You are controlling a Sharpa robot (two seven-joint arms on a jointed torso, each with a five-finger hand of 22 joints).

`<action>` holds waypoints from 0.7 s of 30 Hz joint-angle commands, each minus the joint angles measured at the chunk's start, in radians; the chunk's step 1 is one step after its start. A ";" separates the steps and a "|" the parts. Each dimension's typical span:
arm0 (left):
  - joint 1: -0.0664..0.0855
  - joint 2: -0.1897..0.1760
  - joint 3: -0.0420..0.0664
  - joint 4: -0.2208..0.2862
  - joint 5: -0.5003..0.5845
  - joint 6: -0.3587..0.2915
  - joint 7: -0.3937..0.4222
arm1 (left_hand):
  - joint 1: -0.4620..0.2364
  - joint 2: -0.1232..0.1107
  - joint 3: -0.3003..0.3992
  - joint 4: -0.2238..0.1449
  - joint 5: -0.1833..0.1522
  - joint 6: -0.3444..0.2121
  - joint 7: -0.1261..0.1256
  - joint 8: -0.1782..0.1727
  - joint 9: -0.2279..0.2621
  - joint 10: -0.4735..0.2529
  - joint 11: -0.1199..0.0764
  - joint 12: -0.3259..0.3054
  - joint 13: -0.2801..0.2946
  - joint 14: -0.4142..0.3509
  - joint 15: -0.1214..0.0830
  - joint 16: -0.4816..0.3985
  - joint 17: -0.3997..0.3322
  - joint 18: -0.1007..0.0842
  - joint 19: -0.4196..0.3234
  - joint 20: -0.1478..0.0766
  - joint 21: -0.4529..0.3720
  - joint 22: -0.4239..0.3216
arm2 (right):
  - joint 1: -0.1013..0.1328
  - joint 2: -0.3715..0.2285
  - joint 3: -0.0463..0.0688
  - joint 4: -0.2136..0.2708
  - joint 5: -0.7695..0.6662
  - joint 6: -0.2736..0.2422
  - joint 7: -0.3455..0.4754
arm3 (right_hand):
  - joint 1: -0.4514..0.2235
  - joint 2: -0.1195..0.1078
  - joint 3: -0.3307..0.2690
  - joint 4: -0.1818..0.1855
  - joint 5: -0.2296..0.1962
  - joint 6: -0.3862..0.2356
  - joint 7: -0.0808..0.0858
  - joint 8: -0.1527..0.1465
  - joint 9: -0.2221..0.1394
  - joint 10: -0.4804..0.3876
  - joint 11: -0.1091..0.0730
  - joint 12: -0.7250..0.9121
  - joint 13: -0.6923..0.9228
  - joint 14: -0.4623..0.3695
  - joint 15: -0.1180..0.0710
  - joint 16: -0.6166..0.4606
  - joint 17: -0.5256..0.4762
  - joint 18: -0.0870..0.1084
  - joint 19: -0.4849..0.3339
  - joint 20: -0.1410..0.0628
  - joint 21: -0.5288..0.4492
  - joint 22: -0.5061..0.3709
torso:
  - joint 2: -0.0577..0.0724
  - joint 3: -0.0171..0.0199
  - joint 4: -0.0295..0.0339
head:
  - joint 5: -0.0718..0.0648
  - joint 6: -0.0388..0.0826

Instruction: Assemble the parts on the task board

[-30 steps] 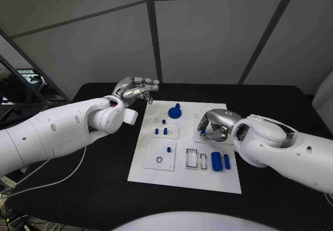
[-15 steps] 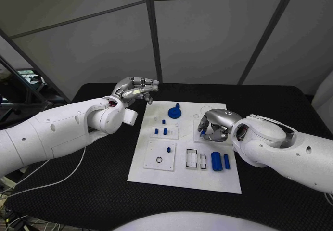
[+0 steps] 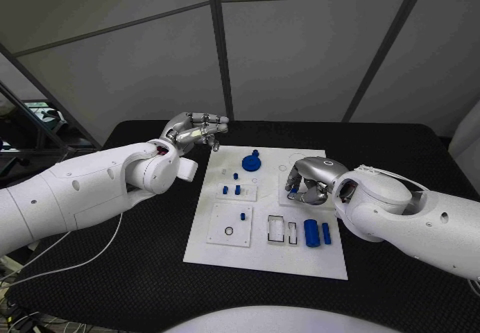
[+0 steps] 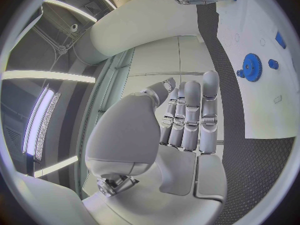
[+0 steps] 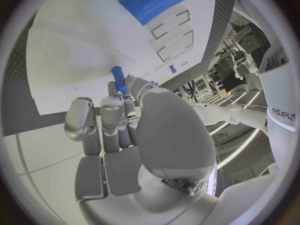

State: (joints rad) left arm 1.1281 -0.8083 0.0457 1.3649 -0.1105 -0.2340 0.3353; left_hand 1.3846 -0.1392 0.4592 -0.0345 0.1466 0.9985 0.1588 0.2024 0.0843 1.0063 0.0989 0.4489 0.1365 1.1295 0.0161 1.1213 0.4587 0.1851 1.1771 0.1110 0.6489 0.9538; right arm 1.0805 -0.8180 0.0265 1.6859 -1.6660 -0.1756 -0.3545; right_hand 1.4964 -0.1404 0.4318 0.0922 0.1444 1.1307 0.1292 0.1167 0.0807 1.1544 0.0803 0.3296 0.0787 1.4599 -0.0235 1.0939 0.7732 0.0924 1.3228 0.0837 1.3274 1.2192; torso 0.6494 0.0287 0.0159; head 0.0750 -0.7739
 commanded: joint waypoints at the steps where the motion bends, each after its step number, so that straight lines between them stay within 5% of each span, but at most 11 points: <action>1: 0.001 0.001 0.001 0.000 0.003 0.010 0.004 | -0.003 0.011 -0.004 -0.001 0.001 -0.001 0.005 0.005 -0.001 -0.007 -0.003 0.003 0.000 -0.001 0.000 -0.006 -0.001 -0.005 -0.006 0.003 -0.006 -0.001 | 0.001 -0.001 0.000 0.008 -0.028 -0.026 -0.002 | 0.019 0.011 0.012 -0.008 -0.006 0.011 -0.001 0.008 0.002 0.042 -0.030 0.005 0.006 0.003 -0.005 0.007 0.003 -0.010 0.011 0.000 0.009 0.010 | 0.000 0.0005 -0.0004 | -0.001 0.001; 21: -0.004 0.002 0.001 -0.003 0.003 0.007 0.002 | -0.003 0.012 -0.004 0.000 0.001 -0.002 0.005 0.006 -0.001 -0.007 -0.003 0.004 0.000 0.000 0.000 -0.007 -0.002 -0.004 -0.006 0.003 -0.007 -0.002 | 0.001 -0.038 0.002 0.094 -0.043 -0.080 0.003 | 0.026 0.009 0.034 -0.031 0.003 0.015 0.001 0.009 0.000 0.047 -0.029 -0.002 0.010 0.003 -0.005 0.016 0.009 -0.015 0.025 -0.003 0.027 0.033 | -0.001 0.0000 -0.0007 | -0.005 0.004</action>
State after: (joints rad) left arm 1.1235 -0.8071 0.0457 1.3619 -0.1104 -0.2342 0.3341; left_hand 1.3804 -0.1350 0.4593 -0.0345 0.1466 0.9985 0.1588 0.2024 0.0843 1.0027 0.0952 0.4489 0.1364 1.1295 0.0161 1.1177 0.4574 0.1852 1.1771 0.1110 0.6449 0.9523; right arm 1.0802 -0.8536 0.0273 1.7690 -1.6995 -0.2203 -0.3573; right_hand 1.5071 -0.1375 0.4625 0.0611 0.1433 1.1394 0.1286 0.1240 0.0811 1.1614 0.0877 0.3265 0.0804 1.4599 -0.0234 1.1041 0.7815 0.0927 1.3424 0.0784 1.3514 1.2518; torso 0.6494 0.0290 0.0152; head 0.0701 -0.7703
